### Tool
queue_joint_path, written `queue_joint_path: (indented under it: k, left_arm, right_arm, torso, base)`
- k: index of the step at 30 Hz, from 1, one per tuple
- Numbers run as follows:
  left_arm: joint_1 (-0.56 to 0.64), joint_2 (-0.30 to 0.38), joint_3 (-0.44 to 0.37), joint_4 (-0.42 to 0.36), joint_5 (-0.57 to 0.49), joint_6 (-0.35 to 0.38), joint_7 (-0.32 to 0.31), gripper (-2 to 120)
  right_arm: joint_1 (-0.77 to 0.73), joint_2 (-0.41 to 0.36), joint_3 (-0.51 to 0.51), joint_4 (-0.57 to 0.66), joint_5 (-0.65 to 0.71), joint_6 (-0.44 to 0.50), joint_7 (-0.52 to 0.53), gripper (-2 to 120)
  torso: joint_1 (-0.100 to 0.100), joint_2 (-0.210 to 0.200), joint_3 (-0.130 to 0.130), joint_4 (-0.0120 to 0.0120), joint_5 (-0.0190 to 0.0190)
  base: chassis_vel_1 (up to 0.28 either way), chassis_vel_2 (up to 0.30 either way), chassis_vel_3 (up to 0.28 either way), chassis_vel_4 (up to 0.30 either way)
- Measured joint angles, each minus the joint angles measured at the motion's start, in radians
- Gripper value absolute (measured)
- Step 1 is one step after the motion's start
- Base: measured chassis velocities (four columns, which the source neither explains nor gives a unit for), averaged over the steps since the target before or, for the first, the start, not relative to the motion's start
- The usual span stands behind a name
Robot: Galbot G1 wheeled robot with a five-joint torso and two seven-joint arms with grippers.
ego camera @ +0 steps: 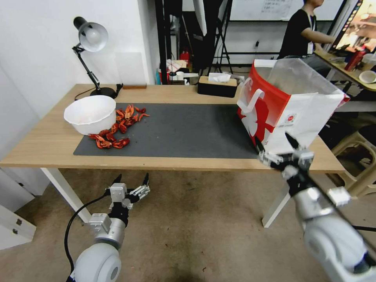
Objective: Close the takeout container lid, then place the container into the takeout bag.
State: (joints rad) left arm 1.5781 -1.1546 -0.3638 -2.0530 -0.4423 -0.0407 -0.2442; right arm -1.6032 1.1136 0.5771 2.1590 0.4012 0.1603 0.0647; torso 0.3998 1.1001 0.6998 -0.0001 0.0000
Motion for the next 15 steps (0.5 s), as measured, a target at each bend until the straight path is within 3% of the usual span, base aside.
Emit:
queue_joint_path:
  k: [6, 15]
  left_arm:
    - [0.001, -0.009, 0.006, 0.014, 0.024, -0.043, 0.001, 100]
    - [0.011, -0.016, 0.010, 0.023, 0.050, -0.069, 0.010, 100]
  right_arm:
    - [-0.088, 0.079, -0.035, -0.028, -0.081, 0.045, 0.029, 100]
    - [-0.100, 0.129, -0.075, -0.072, -0.109, 0.065, 0.038, 100]
  torso:
    - [0.000, 0.000, 0.000, 0.0000, -0.0001]
    - [0.000, 0.000, 0.000, 0.0002, 0.0000]
  base:
    - [0.000, 0.000, 0.000, 0.000]
    - [0.000, 0.000, 0.000, 0.000]
